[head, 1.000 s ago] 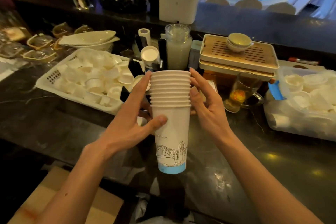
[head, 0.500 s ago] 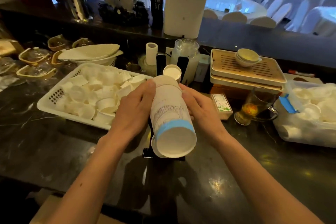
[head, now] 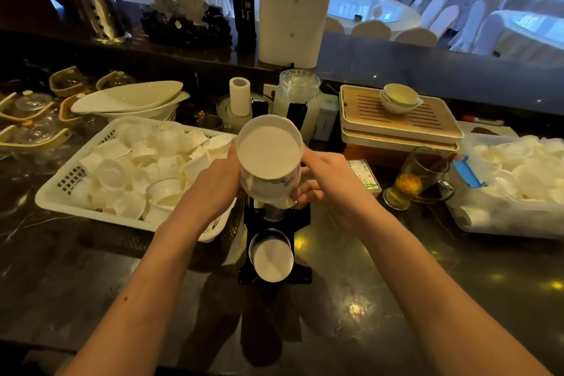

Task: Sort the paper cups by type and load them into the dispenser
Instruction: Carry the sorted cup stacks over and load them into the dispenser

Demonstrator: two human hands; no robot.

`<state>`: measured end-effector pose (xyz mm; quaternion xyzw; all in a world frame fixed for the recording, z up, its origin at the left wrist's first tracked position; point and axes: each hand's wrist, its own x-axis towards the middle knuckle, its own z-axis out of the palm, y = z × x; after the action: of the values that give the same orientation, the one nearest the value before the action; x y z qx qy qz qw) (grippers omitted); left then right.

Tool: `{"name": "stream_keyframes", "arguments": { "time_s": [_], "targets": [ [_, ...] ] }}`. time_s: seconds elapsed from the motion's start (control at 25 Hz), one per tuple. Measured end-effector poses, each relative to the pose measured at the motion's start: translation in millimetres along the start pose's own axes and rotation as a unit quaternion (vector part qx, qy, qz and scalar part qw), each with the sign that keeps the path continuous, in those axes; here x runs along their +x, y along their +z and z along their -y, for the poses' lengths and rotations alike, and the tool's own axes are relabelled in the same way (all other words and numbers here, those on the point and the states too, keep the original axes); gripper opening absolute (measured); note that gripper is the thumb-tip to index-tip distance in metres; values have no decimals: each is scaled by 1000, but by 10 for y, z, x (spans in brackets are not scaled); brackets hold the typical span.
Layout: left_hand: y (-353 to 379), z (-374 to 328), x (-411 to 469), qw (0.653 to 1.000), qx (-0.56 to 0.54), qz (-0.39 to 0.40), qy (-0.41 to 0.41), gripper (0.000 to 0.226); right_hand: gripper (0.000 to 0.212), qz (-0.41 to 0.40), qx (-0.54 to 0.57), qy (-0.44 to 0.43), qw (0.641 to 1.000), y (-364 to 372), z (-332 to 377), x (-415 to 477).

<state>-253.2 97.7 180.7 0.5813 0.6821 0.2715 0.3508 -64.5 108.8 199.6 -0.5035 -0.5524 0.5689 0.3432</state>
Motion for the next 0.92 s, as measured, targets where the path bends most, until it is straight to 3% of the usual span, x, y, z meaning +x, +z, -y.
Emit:
{"name": "stream_keyframes", "arguments": {
  "time_s": [0.12, 0.32, 0.44, 0.64, 0.84, 0.92],
  "targets": [
    [17, 31, 72, 997, 34, 21, -64, 17, 54, 17, -28, 14, 999, 7, 9, 47],
    [38, -41, -101, 989, -131, 27, -59, 33, 56, 27, -44, 29, 998, -13, 4, 90],
    [126, -142, -153, 984, -173, 28, -31, 32, 60, 18, -82, 19, 996, -81, -9, 95],
    [353, -150, -76, 977, -201, 28, -72, 32, 55, 23, -98, 24, 995, -183, -110, 78],
    [474, 64, 149, 984, -150, 44, -88, 96, 61, 15, -112, 81, 990, -206, -331, 177],
    [511, 139, 213, 987, -113, 46, -104, 106, 56, 24, -129, 110, 985, -210, -452, 222]
  ]
}}
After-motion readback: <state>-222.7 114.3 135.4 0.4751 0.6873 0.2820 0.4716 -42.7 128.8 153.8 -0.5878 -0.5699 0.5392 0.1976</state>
